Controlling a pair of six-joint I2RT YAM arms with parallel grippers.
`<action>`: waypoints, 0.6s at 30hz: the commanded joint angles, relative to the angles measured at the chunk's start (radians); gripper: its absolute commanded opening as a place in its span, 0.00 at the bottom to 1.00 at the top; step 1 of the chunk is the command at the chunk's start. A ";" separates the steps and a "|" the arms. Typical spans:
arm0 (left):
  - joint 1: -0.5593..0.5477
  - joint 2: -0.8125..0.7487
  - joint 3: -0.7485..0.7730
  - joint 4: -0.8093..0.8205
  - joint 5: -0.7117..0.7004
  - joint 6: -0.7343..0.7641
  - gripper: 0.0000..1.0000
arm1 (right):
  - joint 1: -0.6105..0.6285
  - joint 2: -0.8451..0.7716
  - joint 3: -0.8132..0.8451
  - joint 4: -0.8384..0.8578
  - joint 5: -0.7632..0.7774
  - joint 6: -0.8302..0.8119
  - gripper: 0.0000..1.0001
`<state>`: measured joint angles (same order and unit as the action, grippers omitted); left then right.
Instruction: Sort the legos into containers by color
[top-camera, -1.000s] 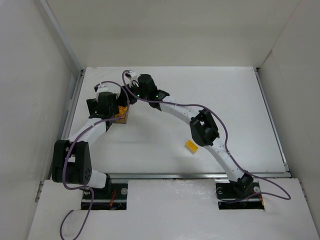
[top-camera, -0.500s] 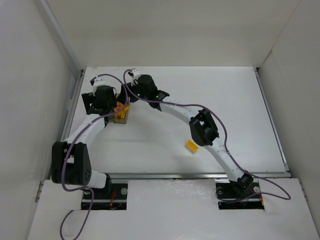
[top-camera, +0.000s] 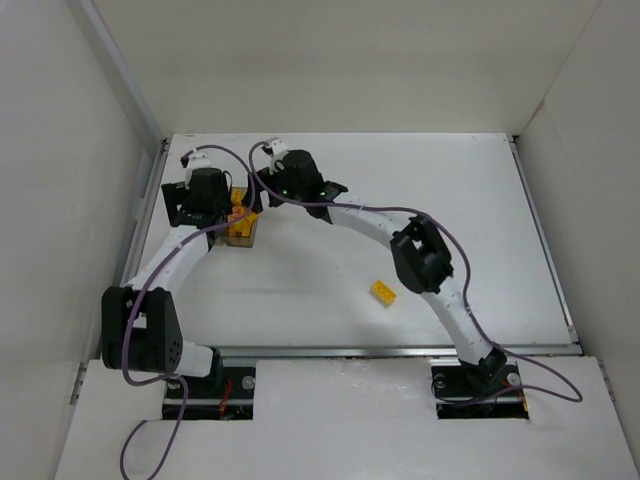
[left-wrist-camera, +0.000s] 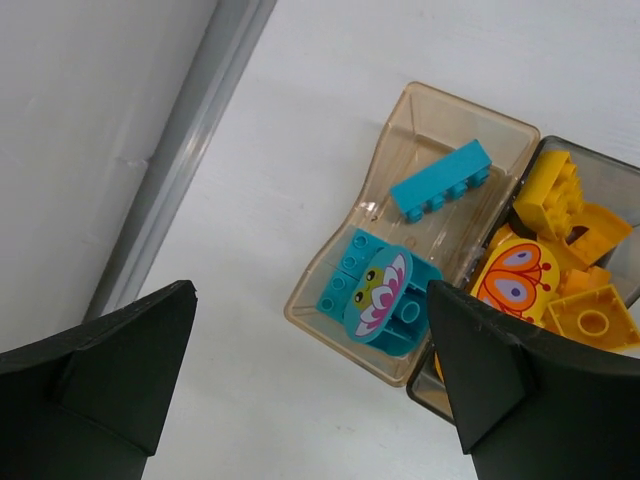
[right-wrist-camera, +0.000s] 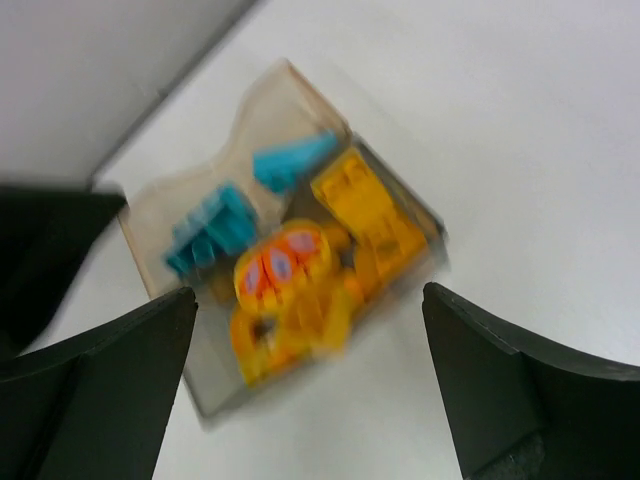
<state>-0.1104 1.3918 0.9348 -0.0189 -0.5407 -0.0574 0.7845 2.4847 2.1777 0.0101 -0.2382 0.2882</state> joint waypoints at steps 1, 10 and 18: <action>-0.005 -0.054 0.071 -0.004 -0.059 0.057 1.00 | -0.043 -0.315 -0.192 0.028 0.092 -0.069 1.00; -0.005 -0.191 -0.074 -0.038 -0.165 0.065 1.00 | -0.071 -0.642 -0.641 -0.777 0.442 -0.130 1.00; -0.041 -0.296 -0.191 -0.010 -0.197 0.091 1.00 | -0.057 -0.745 -0.894 -0.822 0.353 -0.086 1.00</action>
<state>-0.1394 1.1336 0.7696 -0.0517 -0.6933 0.0078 0.7292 1.7760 1.2934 -0.7391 0.1139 0.1898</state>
